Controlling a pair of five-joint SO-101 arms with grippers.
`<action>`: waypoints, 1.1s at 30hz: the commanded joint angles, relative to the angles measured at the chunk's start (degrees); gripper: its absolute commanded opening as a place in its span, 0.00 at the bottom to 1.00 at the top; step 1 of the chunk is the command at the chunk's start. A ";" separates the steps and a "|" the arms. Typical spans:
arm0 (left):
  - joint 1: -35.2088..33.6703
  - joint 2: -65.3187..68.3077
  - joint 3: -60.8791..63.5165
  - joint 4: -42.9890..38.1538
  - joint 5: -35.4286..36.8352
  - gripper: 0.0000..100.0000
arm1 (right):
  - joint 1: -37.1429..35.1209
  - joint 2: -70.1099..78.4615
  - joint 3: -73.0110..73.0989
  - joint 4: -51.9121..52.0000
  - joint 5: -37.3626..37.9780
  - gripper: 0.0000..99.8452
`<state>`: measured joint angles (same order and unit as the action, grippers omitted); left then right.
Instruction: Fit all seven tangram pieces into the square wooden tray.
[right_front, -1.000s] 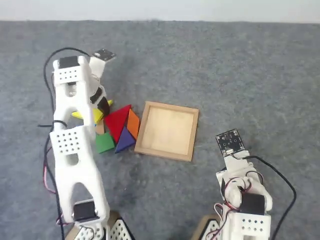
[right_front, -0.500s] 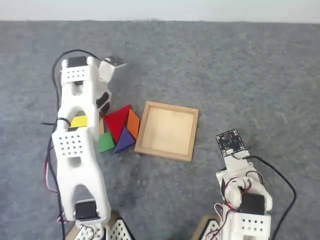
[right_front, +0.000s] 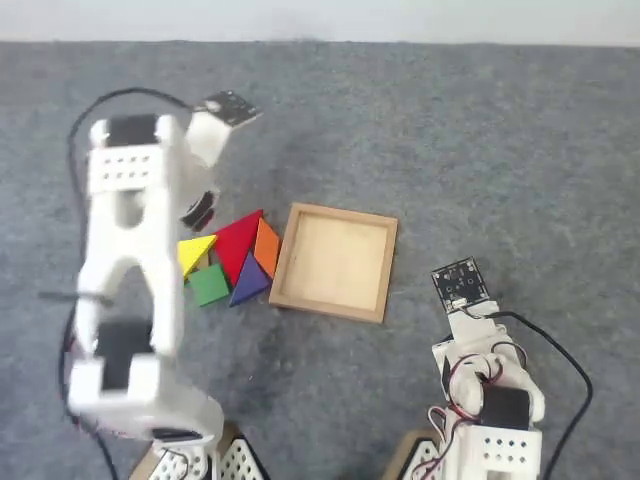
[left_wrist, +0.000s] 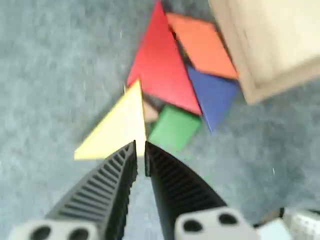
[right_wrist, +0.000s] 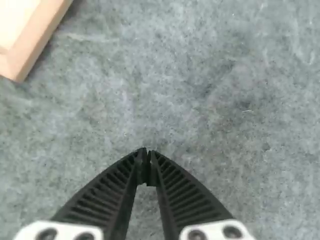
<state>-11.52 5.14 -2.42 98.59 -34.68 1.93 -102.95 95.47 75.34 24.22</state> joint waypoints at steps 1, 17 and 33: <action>-6.77 -9.49 12.35 -10.02 11.25 0.14 | -0.22 -0.92 0.97 0.04 0.44 0.01; -12.31 26.55 -8.13 -9.85 40.26 0.24 | -0.22 -0.92 0.97 0.04 0.44 0.01; -8.26 37.19 -13.85 -4.40 41.93 0.25 | -0.22 -0.92 0.97 0.04 0.44 0.01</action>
<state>-22.77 39.52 -18.95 93.23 7.60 1.93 -102.95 95.47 75.34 24.22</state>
